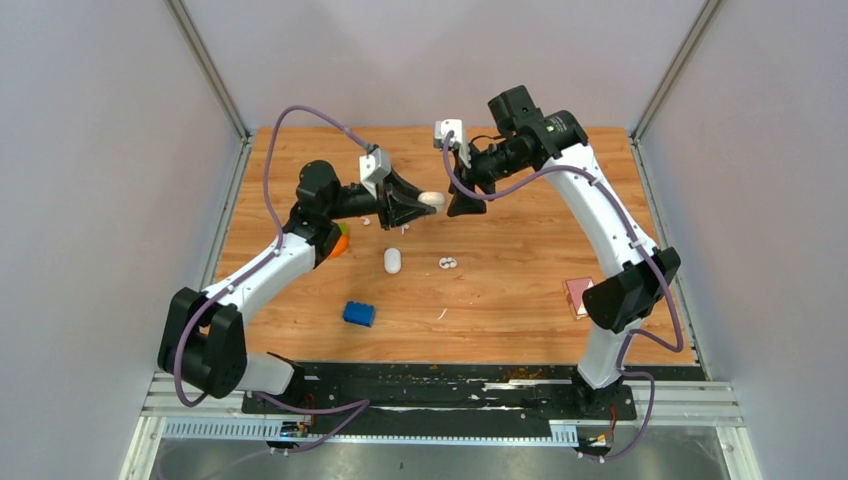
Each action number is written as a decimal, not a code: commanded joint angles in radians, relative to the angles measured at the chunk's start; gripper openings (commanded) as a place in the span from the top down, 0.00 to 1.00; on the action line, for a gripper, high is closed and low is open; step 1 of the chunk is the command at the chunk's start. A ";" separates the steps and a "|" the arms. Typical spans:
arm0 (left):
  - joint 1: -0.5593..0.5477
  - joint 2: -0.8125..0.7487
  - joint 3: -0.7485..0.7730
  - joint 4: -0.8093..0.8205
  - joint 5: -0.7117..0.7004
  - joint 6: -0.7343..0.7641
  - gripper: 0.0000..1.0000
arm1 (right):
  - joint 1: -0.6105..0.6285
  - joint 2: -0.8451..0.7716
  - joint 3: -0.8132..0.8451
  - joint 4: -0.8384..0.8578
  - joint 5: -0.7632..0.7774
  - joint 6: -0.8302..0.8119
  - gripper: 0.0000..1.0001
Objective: Insert the wireless bluetooth earbuds into the charging case
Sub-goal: Open the charging case.
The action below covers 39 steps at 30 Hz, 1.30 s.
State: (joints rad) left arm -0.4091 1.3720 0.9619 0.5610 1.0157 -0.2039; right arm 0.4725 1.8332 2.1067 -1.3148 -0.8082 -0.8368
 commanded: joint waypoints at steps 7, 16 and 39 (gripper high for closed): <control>-0.039 0.015 -0.075 0.186 -0.032 0.019 0.95 | 0.112 -0.064 0.019 0.020 0.105 -0.042 0.55; -0.039 0.016 -0.081 0.195 -0.025 0.026 0.91 | 0.117 -0.032 0.044 -0.011 0.152 -0.057 0.69; -0.039 0.074 -0.074 0.179 -0.030 0.011 0.55 | 0.114 -0.047 0.047 -0.016 0.247 -0.082 0.91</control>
State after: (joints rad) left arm -0.4454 1.4261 0.8768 0.7002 0.9882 -0.1791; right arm 0.5877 1.8042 2.1368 -1.3506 -0.5591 -0.9150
